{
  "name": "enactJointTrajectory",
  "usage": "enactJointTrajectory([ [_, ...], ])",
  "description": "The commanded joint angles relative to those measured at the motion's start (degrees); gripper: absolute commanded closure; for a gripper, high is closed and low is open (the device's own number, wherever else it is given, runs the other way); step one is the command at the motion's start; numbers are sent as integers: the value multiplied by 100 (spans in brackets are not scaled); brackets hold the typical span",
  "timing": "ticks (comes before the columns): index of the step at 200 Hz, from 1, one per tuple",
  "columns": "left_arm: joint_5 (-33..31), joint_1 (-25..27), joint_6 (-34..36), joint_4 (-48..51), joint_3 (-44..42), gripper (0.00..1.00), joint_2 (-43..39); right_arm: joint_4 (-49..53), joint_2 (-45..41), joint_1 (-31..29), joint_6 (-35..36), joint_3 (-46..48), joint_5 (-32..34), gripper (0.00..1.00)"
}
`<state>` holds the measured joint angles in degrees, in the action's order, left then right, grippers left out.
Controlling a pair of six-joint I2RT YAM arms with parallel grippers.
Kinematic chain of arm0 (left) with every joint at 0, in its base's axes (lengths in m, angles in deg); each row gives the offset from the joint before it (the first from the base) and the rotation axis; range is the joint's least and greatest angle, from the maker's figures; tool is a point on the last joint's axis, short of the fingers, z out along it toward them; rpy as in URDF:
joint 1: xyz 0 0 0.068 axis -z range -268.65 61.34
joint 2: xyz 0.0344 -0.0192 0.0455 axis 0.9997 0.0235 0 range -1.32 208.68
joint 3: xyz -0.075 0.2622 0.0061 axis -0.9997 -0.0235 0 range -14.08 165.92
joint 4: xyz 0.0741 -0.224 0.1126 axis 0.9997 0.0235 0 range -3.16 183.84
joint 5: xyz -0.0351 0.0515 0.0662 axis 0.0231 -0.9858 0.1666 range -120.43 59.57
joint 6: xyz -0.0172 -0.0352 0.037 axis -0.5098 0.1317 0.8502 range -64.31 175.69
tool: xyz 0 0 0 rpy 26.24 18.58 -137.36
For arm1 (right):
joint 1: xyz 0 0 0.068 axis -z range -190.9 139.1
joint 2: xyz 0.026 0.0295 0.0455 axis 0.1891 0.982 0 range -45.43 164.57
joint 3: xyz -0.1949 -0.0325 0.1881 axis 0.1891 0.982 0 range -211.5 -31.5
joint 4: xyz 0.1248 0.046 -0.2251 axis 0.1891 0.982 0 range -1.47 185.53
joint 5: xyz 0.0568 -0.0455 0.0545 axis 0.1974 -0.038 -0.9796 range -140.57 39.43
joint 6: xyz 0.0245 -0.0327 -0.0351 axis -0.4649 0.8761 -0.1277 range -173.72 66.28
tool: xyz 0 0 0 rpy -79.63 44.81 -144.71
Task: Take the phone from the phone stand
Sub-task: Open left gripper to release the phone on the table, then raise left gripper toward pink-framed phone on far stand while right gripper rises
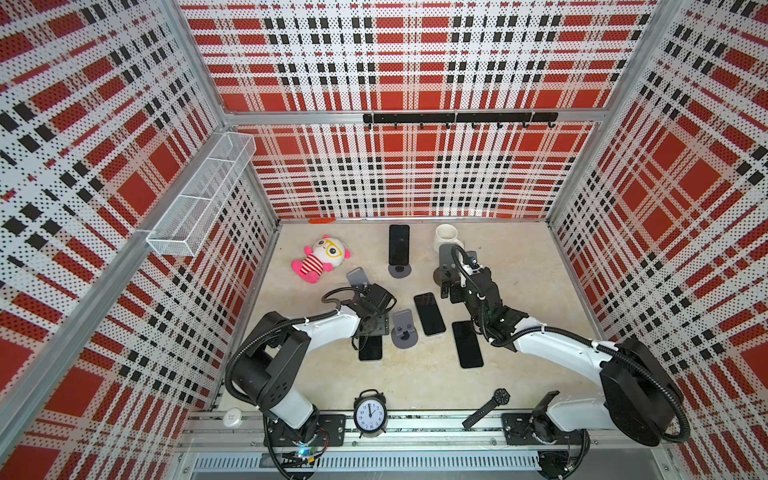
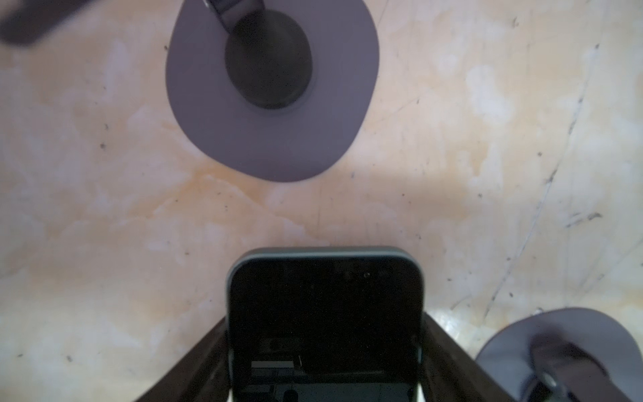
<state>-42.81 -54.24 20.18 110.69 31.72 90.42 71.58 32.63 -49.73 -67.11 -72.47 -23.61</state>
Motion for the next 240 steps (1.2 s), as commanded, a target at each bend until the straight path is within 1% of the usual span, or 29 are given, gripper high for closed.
enactJointTrajectory([
  [1,218,-60,13,215,-195,22,55,-33,-72,30,-33,19,-16,0],
  [37,201,-90,26,254,-186,21,4,-36,-65,25,-33,19,-14,0],
  [53,236,-88,59,260,-190,18,-72,-36,-54,31,-37,19,-11,0],
  [77,289,-112,112,254,-181,16,-185,-12,-63,32,-71,2,-111,0],
  [113,298,-172,110,284,-153,16,-335,-19,-141,33,-89,55,-108,0],
  [137,259,-184,105,433,-74,15,-578,-1,-152,33,-85,41,-129,0],
  [168,184,-316,325,756,123,13,-1245,252,-332,28,-116,-83,-233,0],
  [185,313,-586,441,838,208,12,-1849,247,-516,25,-94,-96,-489,0],
  [202,495,-886,557,817,331,11,-2505,510,-493,30,-165,-296,-810,0],
  [218,617,-1144,642,676,444,10,-3006,801,-337,33,-333,-559,-833,0],
  [240,1167,-1452,786,29,350,8,-3489,1127,-182,42,-355,-914,-995,0],
])
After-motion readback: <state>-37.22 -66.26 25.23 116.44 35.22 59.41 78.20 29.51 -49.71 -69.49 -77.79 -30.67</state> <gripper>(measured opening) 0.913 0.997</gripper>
